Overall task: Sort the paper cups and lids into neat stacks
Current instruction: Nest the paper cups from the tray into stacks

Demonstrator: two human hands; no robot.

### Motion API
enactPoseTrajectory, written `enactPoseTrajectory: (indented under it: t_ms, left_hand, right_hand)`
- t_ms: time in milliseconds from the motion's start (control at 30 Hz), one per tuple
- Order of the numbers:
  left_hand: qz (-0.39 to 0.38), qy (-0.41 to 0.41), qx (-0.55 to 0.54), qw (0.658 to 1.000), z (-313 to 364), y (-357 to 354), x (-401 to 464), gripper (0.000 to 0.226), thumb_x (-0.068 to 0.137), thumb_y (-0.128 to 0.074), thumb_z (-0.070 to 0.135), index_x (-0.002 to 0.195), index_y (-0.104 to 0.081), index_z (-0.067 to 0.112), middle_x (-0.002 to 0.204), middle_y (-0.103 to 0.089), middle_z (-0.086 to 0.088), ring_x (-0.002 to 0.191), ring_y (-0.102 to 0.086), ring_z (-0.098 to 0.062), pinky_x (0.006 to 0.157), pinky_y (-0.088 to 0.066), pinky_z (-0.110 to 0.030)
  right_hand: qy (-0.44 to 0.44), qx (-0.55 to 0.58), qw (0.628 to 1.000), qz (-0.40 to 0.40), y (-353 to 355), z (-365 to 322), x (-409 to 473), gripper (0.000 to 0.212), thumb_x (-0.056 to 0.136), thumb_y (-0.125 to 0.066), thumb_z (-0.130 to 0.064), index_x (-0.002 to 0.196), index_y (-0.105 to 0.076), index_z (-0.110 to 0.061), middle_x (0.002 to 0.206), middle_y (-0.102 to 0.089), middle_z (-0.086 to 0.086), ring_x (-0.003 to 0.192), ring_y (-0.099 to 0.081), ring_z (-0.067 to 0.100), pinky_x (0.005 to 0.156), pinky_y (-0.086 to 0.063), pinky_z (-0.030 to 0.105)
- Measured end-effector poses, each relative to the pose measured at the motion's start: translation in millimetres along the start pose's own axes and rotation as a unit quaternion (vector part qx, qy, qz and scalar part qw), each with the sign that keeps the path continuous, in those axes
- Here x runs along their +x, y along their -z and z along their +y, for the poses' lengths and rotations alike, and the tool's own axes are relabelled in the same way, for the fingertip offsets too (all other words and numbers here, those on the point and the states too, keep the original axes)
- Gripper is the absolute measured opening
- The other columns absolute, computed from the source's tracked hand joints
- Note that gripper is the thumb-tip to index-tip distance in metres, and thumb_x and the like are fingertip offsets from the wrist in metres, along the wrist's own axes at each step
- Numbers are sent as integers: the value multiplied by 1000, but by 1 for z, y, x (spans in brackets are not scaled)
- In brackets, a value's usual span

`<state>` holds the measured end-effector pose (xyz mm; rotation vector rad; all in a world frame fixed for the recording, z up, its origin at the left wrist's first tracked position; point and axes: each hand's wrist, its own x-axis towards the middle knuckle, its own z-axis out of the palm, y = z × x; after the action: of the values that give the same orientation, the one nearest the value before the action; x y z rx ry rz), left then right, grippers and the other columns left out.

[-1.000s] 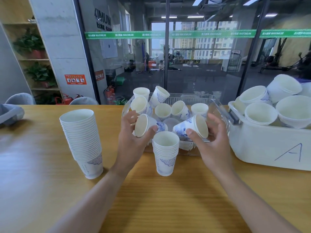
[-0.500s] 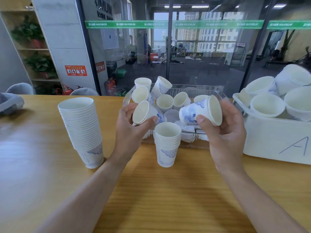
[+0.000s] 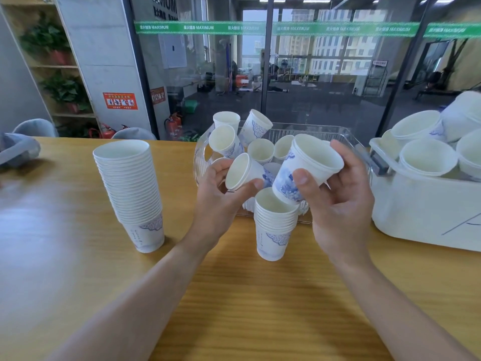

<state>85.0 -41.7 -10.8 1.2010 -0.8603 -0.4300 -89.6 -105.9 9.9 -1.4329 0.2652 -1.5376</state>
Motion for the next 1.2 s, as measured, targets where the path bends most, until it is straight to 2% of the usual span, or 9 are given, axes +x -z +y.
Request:
enactPoseTrajectory:
  t_ms: [133, 267, 367, 467, 600, 733, 900, 1000, 1200]
  left_hand:
    - [7, 1, 8, 1000, 1, -2, -1, 72, 71, -96, 28, 130, -56, 18, 119, -74, -1, 112, -71, -19, 95, -60, -45]
    - [35, -10, 3, 999, 4, 1, -1, 83, 72, -96, 30, 138, -47, 20, 123, -73, -1, 112, -72, -17, 94, -60, -40]
    - [65, -19, -13, 998, 10, 3, 0, 72, 76, -92, 24, 134, -49, 18, 120, -74, -2, 109, -73, -14, 94, -60, -36]
    - [74, -34, -26, 996, 15, 7, 3, 66, 81, -89, 21, 135, -53, 13, 119, -75, -5, 111, -73, -18, 97, -59, -39]
    - [69, -63, -35, 995, 21, 11, 4, 65, 83, -87, 28, 138, -56, 15, 123, -73, -7, 115, -70, -24, 98, -58, -45]
    - [74, -50, -72, 993, 32, 7, 0, 75, 77, -91, 39, 137, -51, 19, 119, -75, -4, 113, -72, -21, 99, -59, -44]
    - [19, -60, -92, 994, 41, 2, -9, 54, 84, -86, 27, 128, -60, 10, 117, -75, -12, 110, -73, -26, 93, -61, -41]
    - [-27, -85, -80, 993, 42, -3, -15, 60, 80, -82, 26, 131, -58, 6, 120, -72, -16, 110, -71, -27, 93, -59, -41]
    - [-89, -97, 14, 991, 35, -10, -22, 64, 75, -85, 29, 132, -59, 18, 123, -73, 2, 116, -70, -21, 104, -53, -52]
  right_hand:
    - [-9, 4, 1000, -18, -5, 0, -2, 71, 82, -79, -18, 144, -47, -6, 128, -69, -1, 121, -67, 16, 95, -55, 30]
    - [-2, -4, 999, -35, -6, 0, -6, 69, 83, -80, -21, 143, -47, -12, 129, -68, -4, 122, -66, 17, 98, -55, 33]
    - [-3, -46, 997, -57, -7, 5, -9, 70, 82, -81, -21, 143, -47, -17, 127, -68, -13, 121, -67, 13, 98, -53, 28]
    - [-10, -105, 990, -94, -4, 11, -14, 75, 83, -87, -30, 146, -46, -20, 130, -66, -15, 125, -64, 14, 102, -52, 32]
    - [-44, -173, 973, -143, 1, 17, -21, 72, 79, -84, -43, 141, -47, -40, 132, -62, -25, 126, -60, 6, 104, -52, 34]
    - [-79, -226, 956, -170, 9, 20, -27, 80, 76, -84, -54, 145, -45, -41, 135, -59, -25, 130, -56, 5, 110, -48, 41]
    - [-122, -235, 945, -190, 13, 22, -28, 87, 74, -88, -48, 147, -40, -44, 137, -60, -22, 128, -57, 3, 109, -49, 38]
    - [-133, -222, 944, -203, 12, 22, -27, 87, 75, -90, -42, 147, -41, -42, 134, -63, -21, 125, -60, 4, 106, -51, 38]
    - [-145, -226, 940, -209, 14, 21, -26, 89, 74, -91, -39, 147, -42, -38, 129, -66, -22, 120, -64, 1, 103, -52, 33]
